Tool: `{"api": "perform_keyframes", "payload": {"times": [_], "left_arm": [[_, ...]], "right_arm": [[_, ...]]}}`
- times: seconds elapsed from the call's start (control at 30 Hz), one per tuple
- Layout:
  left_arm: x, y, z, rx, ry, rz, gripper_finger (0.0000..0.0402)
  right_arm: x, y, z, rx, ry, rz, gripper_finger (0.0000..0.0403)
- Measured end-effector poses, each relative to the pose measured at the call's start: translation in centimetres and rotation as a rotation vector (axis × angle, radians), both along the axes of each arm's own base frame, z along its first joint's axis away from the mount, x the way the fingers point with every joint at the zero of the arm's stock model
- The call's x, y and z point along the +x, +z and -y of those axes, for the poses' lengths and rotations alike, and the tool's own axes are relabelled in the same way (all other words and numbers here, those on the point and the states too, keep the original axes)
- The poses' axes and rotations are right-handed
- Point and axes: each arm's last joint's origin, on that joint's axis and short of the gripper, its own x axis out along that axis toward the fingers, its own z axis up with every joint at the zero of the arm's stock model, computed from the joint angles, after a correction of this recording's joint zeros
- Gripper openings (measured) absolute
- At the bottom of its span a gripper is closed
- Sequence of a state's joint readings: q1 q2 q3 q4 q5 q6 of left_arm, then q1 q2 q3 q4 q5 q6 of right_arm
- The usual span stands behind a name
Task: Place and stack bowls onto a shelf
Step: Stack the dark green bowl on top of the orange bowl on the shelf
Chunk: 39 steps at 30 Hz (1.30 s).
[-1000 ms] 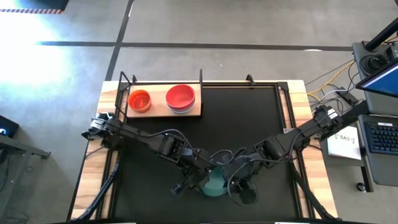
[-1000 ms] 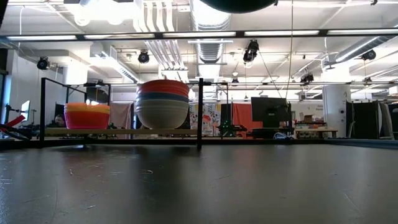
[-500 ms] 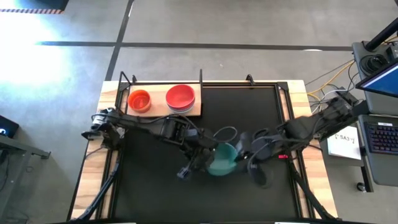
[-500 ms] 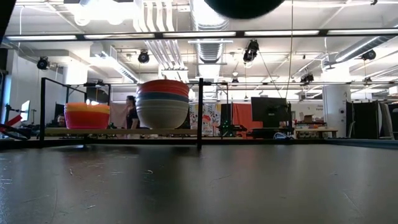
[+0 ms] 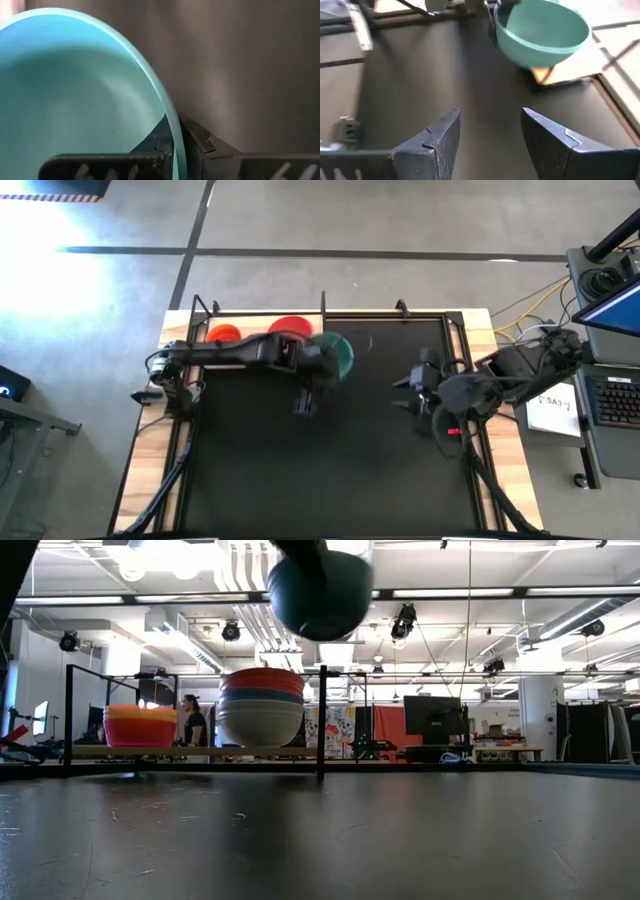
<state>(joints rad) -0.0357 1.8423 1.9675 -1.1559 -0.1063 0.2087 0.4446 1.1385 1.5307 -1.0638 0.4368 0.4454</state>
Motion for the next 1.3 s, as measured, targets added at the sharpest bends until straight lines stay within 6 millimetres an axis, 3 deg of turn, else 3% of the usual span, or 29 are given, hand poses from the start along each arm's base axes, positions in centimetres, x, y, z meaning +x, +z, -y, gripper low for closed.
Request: {"api": "perform_keyframes", "payload": {"times": [0.33, 0.5, 0.63, 1.03, 1.3], "left_arm": [[-1.3, -1.5, -9.4, 0.064, 0.427, -0.078, 0.0000], [-2.2, -3.6, -12.0, 0.032, 0.554, -0.148, 0.0000], [-2.4, -4.9, -12.2, 0.026, 0.564, -0.193, 0.0000], [-2.5, -6.3, -12.0, 0.020, 0.574, -0.231, 0.0001], [-2.4, -6.3, -12.0, 0.020, 0.575, -0.216, 0.0038]], "right_arm": [[0.4, -1.3, -0.2, -0.060, -0.009, -0.111, 0.0196], [0.5, -1.9, -0.2, -0.079, -0.011, -0.167, 0.0196], [0.3, -2.1, -0.1, -0.092, -0.016, -0.196, 0.0196], [0.3, -2.0, -0.1, -0.087, -0.019, -0.192, 0.0196], [0.3, -2.0, -0.1, -0.088, -0.019, -0.191, 0.0196]]}}
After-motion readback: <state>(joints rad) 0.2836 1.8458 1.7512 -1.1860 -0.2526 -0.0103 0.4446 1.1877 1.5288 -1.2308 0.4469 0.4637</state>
